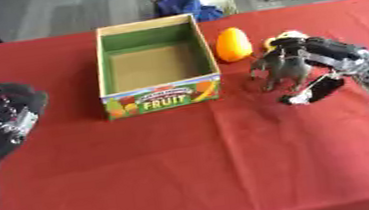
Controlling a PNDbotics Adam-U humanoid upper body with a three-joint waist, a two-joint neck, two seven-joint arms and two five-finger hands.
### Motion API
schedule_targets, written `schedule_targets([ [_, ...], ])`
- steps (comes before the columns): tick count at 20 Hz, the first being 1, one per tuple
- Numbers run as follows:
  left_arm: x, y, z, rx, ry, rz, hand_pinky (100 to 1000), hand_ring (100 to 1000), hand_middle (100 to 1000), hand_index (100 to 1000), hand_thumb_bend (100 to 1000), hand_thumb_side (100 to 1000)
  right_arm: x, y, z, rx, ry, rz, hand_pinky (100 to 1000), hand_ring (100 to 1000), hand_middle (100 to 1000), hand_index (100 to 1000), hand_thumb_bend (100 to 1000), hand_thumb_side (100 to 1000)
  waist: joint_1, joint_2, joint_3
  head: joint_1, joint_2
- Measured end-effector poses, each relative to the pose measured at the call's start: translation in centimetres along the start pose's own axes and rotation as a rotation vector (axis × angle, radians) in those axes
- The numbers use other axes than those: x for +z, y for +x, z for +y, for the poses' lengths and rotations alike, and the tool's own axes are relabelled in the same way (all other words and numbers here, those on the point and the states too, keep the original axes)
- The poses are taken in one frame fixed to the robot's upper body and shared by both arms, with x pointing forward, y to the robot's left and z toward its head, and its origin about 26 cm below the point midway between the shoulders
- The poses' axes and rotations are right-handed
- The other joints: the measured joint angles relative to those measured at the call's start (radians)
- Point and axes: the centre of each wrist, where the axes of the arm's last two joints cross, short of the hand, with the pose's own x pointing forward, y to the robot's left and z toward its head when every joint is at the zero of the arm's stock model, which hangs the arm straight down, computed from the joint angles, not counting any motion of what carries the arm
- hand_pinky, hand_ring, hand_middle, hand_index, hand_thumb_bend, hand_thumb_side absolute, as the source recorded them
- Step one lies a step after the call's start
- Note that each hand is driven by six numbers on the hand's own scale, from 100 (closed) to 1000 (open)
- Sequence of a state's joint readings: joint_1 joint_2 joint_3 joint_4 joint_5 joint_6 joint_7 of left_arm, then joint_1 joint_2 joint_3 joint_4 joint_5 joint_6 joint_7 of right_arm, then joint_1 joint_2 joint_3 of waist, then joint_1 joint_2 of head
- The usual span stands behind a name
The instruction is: Pick up objects on the table and place them in the box.
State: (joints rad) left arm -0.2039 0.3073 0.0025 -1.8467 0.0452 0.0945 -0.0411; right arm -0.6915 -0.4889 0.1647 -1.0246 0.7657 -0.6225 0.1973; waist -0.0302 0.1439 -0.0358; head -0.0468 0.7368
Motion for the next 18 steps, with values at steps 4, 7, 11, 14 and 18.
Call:
schedule_targets([
  [4,0.0,0.0,0.0,0.0,0.0,0.0,619,575,563,609,561,382,0.1,-0.2,0.2,0.025,-0.054,0.043,806,1000,748,907,462,259,0.0,0.001,0.0,0.0,0.0],
  [7,0.0,0.0,0.0,0.0,0.0,0.0,619,576,563,610,561,382,0.2,-0.3,0.2,0.033,-0.101,0.063,805,1000,741,905,459,244,0.0,0.001,0.0,-0.001,0.0],
  [11,0.0,0.0,0.0,0.0,0.0,0.0,619,576,563,610,562,382,0.5,-0.4,0.4,0.026,-0.148,0.082,803,998,735,903,455,229,0.0,0.001,-0.001,-0.001,-0.001],
  [14,0.0,0.0,0.0,0.0,0.0,0.0,619,577,563,610,562,382,0.7,-0.4,0.5,0.018,-0.159,0.093,802,1000,736,906,462,260,-0.001,0.001,-0.003,-0.003,-0.002],
  [18,0.0,0.0,0.0,0.0,0.0,0.0,619,577,563,610,561,383,1.0,-0.6,1.0,0.008,-0.114,0.125,800,1000,738,902,466,284,-0.002,0.001,-0.003,-0.005,-0.003],
])
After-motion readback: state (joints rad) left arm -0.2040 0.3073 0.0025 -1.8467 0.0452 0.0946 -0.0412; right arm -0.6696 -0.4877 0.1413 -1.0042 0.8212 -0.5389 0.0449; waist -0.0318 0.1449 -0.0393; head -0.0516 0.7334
